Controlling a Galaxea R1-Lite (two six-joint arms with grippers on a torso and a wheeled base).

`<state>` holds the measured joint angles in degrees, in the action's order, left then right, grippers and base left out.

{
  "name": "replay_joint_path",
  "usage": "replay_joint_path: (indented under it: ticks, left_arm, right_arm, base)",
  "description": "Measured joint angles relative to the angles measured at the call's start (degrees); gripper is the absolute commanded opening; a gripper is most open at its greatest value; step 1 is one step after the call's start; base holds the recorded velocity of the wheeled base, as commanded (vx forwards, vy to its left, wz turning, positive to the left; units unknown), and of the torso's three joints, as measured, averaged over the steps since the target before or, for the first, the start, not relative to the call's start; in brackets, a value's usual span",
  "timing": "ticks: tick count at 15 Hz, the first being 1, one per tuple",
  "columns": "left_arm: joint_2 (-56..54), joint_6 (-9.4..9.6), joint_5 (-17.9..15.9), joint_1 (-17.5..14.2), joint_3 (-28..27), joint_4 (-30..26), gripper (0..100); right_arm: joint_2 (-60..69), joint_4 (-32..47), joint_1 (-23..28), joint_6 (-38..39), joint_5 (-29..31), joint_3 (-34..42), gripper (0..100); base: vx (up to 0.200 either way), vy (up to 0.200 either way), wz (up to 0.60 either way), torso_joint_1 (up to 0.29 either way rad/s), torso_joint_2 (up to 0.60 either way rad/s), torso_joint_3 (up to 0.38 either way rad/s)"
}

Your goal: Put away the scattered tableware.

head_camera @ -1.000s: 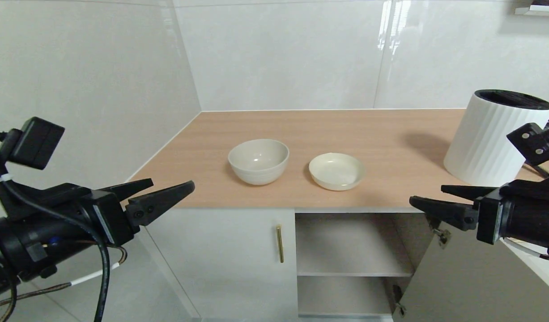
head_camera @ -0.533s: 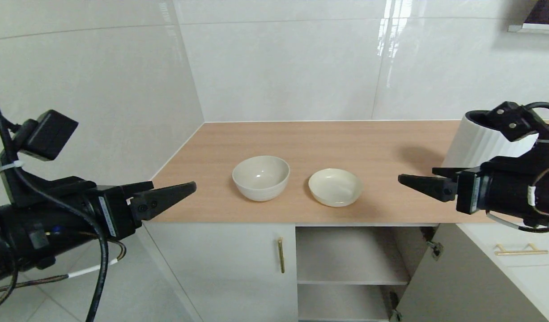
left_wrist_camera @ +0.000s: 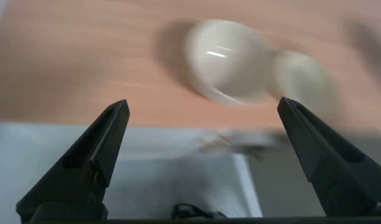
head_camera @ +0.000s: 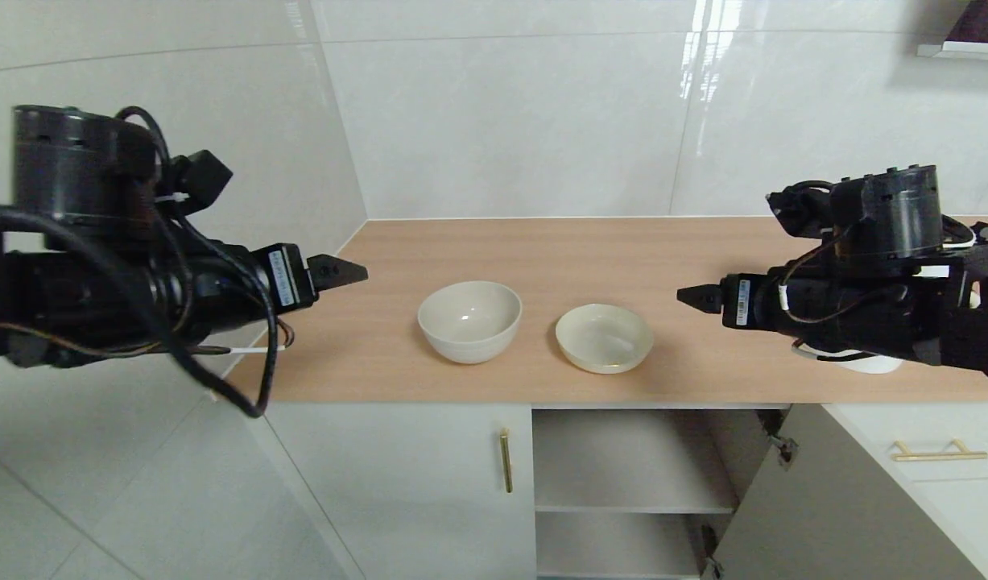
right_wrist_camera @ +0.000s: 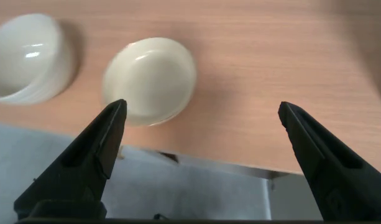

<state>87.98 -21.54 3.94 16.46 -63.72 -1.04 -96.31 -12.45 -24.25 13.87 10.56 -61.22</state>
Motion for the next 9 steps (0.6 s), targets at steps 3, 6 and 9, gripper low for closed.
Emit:
replay_joint_path:
  ticks: [3,6,9]
  left_arm:
    - [9.4,-2.11,6.1,2.1,-6.2,-1.3,100]
    - [17.7,-5.56,9.3,4.2,-11.6,-1.3,100]
    - [23.1,-6.81,11.4,5.3,-14.4,-1.2,100]
  right_arm:
    - [-1.6,-0.4,-1.7,1.1,1.1,-0.3,100]
    - [-2.0,-0.6,-3.4,1.4,3.3,-0.2,100]
    - [-2.0,-1.2,-3.8,1.3,4.1,-0.2,100]
  base:
    - [0.0,0.0,0.0,0.0,0.0,0.0]
    - [0.0,0.0,0.0,0.0,0.0,0.0]
    - [0.0,0.0,0.0,0.0,0.0,0.0]
